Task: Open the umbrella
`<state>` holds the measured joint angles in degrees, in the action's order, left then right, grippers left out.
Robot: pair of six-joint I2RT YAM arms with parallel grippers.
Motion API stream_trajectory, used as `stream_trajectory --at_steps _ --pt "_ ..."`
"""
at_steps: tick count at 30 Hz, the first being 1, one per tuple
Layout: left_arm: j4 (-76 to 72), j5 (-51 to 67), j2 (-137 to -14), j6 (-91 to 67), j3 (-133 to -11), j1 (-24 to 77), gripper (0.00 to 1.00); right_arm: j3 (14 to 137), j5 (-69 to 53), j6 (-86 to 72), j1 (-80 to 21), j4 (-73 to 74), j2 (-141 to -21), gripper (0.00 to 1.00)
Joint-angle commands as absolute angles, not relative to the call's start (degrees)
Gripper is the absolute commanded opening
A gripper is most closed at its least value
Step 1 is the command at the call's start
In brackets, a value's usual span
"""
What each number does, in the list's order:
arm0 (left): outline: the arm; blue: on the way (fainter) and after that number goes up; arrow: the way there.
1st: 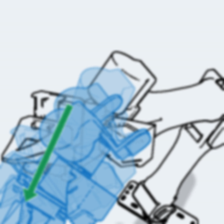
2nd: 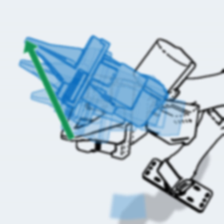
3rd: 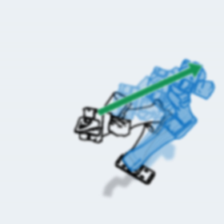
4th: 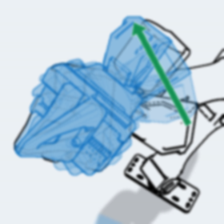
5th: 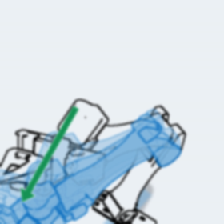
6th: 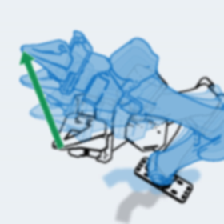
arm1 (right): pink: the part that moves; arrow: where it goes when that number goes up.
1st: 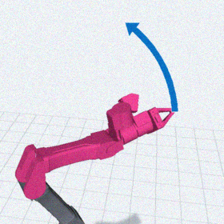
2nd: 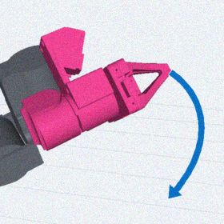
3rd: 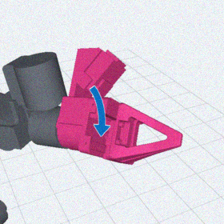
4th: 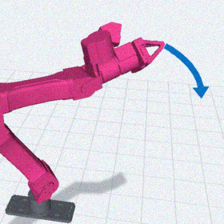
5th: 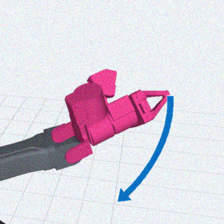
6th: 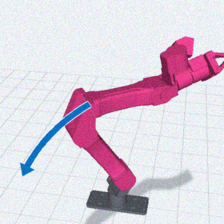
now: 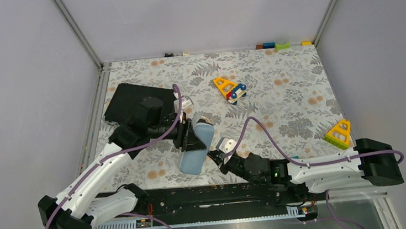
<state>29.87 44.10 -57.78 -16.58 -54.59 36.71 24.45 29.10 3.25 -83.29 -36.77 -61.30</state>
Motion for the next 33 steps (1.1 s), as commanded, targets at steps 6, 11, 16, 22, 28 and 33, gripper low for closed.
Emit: stream_trajectory --at_steps 6,11,16,22,28,33 --pt "20.4 40.1 -54.4 -17.6 -55.1 33.9 0.0 23.5 29.8 1.1 -85.8 -36.1 -62.1 0.0" --pt "19.9 39.8 -53.9 -18.1 -54.8 33.1 0.0 23.8 29.4 0.4 -86.7 -36.2 -63.6 0.0" --pt "19.0 39.7 -53.7 -18.8 -54.4 32.3 0.0 24.5 28.4 -1.8 -88.0 -36.9 -65.9 0.0" --pt "18.5 39.9 -53.3 -19.4 -54.2 31.5 0.0 25.3 28.0 -2.3 -89.4 -37.4 -67.6 0.0" --pt "17.8 40.0 -53.1 -20.0 -54.0 31.0 0.0 25.3 28.5 -2.6 -89.8 -37.7 -67.7 0.0" --pt "16.5 40.1 -52.5 -21.1 -53.3 30.4 0.0 25.2 29.0 -3.4 -90.2 -38.2 -68.1 0.0"
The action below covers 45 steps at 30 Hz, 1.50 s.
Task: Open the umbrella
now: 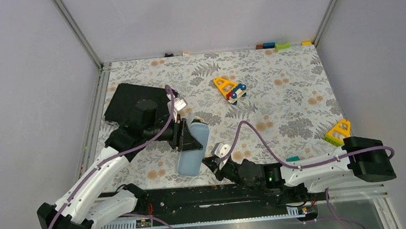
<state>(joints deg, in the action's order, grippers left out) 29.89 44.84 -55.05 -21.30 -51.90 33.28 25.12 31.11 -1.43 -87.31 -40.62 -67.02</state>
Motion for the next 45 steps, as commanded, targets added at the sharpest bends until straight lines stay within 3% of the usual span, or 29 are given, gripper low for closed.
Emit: stream_trajectory --at_steps 1,29,45 --pt "16.2 40.1 -52.5 -21.4 -53.1 30.1 0.0 25.1 29.2 -3.6 -90.3 -38.5 -68.4 0.0" --pt "9.9 39.2 -52.3 -26.5 -50.7 21.6 0.0 25.2 33.7 -9.0 -92.6 -47.8 -71.7 0.0" --pt "8.2 36.7 -49.8 -28.3 -48.6 17.4 0.0 29.9 37.4 -10.5 -96.6 -54.0 -80.7 0.0"
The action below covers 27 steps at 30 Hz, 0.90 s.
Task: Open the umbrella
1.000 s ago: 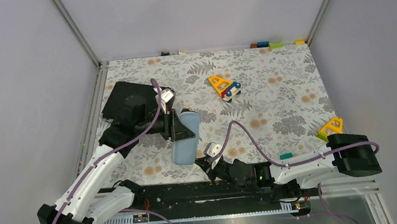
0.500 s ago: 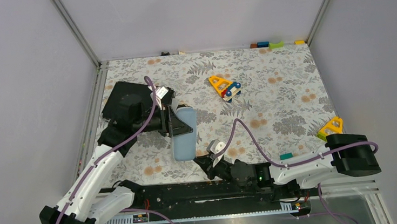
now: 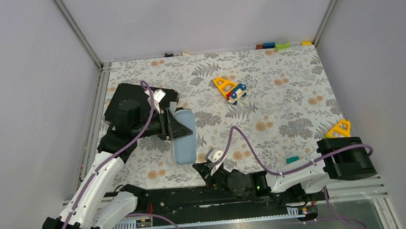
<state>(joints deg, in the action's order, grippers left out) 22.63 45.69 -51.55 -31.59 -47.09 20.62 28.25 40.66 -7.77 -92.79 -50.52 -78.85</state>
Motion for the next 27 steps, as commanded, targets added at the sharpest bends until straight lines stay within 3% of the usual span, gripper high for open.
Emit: stream_trajectory --at_steps 1,27 --pt "8.2 36.7 -49.7 -28.4 -48.6 17.3 0.0 30.5 37.8 -10.8 -96.6 -54.2 -81.1 0.0" --pt "9.1 29.3 -44.9 -26.7 -47.5 16.9 0.0 41.8 39.7 -12.9 -96.7 -56.2 -87.7 0.0"
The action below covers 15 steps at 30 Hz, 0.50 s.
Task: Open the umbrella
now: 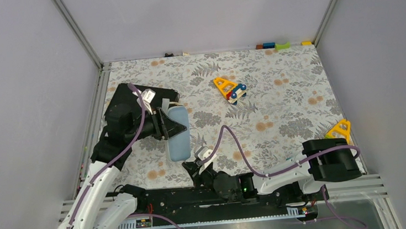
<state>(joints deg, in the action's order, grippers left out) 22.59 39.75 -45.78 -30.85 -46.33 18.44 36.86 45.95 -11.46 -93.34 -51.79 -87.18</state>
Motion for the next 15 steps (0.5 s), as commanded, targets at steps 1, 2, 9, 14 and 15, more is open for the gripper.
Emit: stream_trajectory --at_steps 1,2,9,14,15 --pt "9.2 29.1 -44.8 -26.7 -47.5 16.9 0.0 42.4 39.6 -12.9 -96.6 -56.2 -88.0 0.0" --pt "9.2 29.0 -44.7 -26.7 -47.4 16.8 0.0 42.8 39.6 -12.9 -96.6 -56.3 -88.2 0.0" --pt "9.0 27.7 -43.4 -26.8 -46.9 16.8 0.0 43.8 45.2 -12.9 -96.6 -60.9 -90.5 0.0" --pt "8.6 26.9 -43.1 -27.1 -46.6 16.9 0.0 45.3 46.7 -11.7 -96.6 -63.6 -91.8 0.0" --pt "8.5 26.8 -43.0 -27.2 -46.5 16.9 0.0 46.0 46.3 -11.6 -96.7 -63.0 -92.1 0.0"
